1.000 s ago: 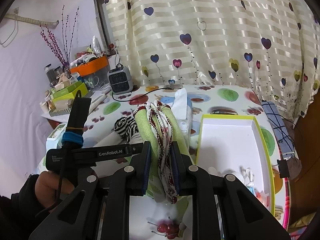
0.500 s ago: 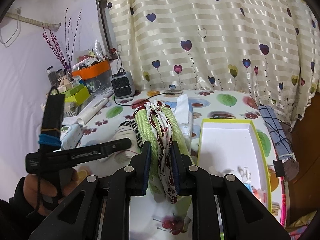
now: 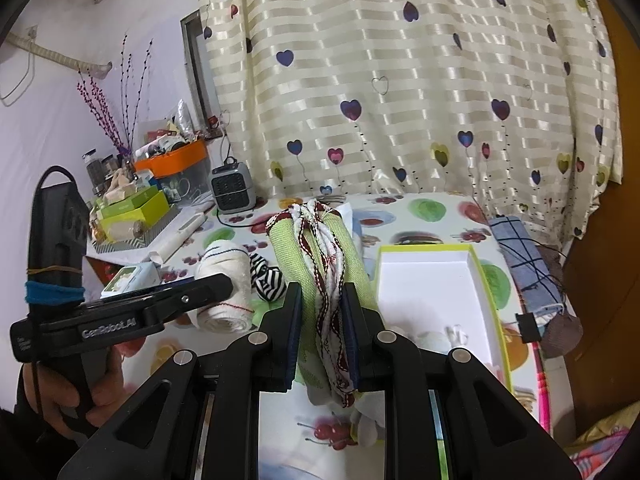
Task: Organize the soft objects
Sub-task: 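Carry the sock ball and green cloth with both tools over the white box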
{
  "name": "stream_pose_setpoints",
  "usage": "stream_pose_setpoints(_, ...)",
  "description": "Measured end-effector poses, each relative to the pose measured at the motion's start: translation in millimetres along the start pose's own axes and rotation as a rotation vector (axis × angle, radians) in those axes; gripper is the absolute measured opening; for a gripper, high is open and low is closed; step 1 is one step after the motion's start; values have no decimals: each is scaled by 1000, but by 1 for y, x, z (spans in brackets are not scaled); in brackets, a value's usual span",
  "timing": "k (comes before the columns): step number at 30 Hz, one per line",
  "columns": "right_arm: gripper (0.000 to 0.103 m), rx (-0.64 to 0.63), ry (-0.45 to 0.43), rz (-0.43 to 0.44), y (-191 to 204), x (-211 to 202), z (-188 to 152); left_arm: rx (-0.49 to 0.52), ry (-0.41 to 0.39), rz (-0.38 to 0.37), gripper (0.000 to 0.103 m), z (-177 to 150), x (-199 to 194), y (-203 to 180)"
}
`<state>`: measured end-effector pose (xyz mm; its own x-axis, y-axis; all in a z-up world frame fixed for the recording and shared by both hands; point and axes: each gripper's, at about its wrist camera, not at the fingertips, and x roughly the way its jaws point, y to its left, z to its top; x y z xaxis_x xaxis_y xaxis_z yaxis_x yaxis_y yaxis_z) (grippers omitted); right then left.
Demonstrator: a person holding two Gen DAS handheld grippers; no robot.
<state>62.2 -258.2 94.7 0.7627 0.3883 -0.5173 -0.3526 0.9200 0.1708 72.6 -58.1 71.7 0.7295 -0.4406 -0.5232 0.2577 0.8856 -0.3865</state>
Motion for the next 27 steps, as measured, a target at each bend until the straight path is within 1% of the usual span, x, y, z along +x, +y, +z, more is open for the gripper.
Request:
stream_pose_setpoints(5, 20, 5, -11, -17, -3, -10, -1, 37, -5, -13, 48, -3, -5, -15)
stream_pose_setpoints(11, 20, 7, -15, -27, -6, -16, -3, 57, -2, -23, 48, -5, -5, -25)
stream_pose_setpoints(19, 20, 32, -36, -51, -20, -25, -3, 74, 12, -30, 48, -4, 1, -35)
stream_pose_setpoints(27, 20, 58, -46, -73, -35, -29, -2, 91, 39, -41, 48, -5, 16, -44)
